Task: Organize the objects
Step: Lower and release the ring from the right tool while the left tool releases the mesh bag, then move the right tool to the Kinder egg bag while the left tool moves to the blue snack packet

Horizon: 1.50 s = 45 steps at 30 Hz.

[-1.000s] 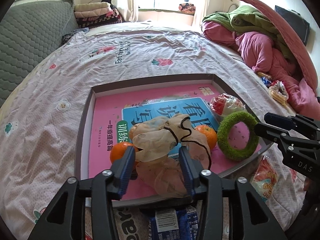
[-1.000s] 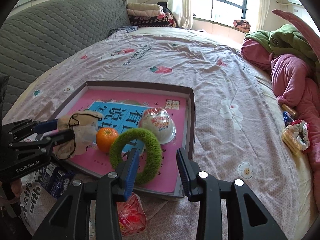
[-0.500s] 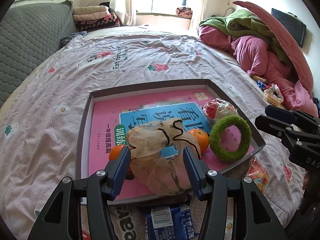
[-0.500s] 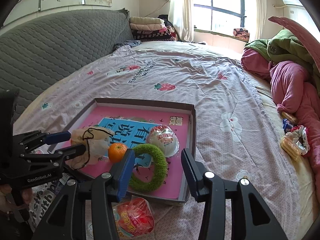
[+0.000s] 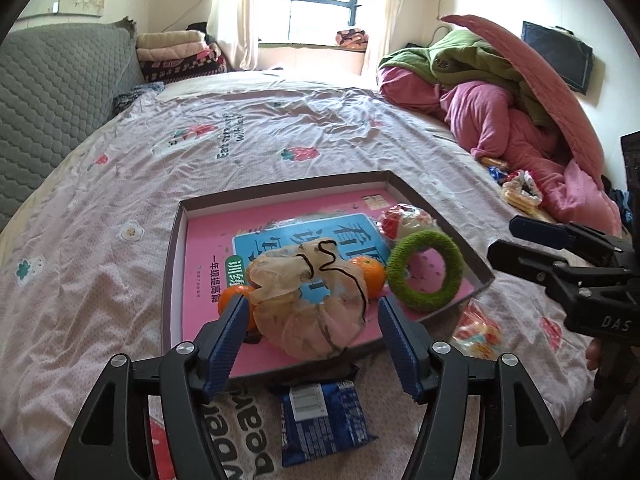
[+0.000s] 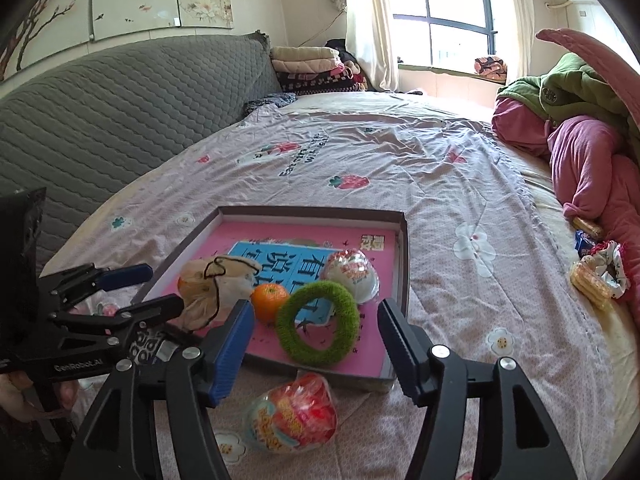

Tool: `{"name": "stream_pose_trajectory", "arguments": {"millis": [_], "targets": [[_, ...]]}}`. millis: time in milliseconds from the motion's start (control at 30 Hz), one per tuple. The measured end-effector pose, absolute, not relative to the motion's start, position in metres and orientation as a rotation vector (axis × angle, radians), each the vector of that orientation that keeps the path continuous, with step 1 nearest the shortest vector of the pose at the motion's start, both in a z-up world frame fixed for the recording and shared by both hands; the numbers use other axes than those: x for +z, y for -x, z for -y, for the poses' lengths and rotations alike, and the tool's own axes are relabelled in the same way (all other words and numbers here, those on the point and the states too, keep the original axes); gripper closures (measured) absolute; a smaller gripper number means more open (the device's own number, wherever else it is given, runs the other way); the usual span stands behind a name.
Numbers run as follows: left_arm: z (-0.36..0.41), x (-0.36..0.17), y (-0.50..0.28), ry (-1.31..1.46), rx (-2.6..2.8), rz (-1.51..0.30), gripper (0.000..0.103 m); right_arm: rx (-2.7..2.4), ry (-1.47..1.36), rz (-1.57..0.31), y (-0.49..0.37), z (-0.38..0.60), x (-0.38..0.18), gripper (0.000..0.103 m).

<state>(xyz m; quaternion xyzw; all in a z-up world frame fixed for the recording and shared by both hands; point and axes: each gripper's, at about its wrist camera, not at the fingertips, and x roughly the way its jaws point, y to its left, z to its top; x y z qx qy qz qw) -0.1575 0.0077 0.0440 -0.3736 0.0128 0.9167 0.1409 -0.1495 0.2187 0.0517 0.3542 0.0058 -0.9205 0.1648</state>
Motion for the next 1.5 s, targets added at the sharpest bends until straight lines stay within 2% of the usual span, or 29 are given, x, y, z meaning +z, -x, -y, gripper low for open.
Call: {"name": "stream_pose_trajectory", "arguments": {"millis": [533, 800, 1133, 1300, 1500], "targets": [[-0.004, 0.031, 0.126, 1.102, 2.672, -0.107, 0.031, -2.572, -1.1, -0.09, 0.124, -0.215, 0.026, 0.037], [-0.004, 0.014, 0.121, 1.184, 2.644, -0.068, 0.031, -2.574, -1.135, -0.062, 0.118, -0.221, 0.017, 0.037], [-0.009, 0.0, 0.118, 1.224, 2.608, -0.087, 0.031, -2.511, -1.231, 0.025, 0.122, -0.227, -0.001, 0.037], [-0.013, -0.008, 0.121, 1.253, 2.598, -0.096, 0.031, -2.453, -1.273, 0.093, 0.128, -0.227, -0.011, 0.03], [-0.015, -0.016, 0.128, 1.281, 2.609, -0.105, 0.031, -2.378, -1.309, 0.177, 0.141, -0.222, -0.024, 0.027]]}}
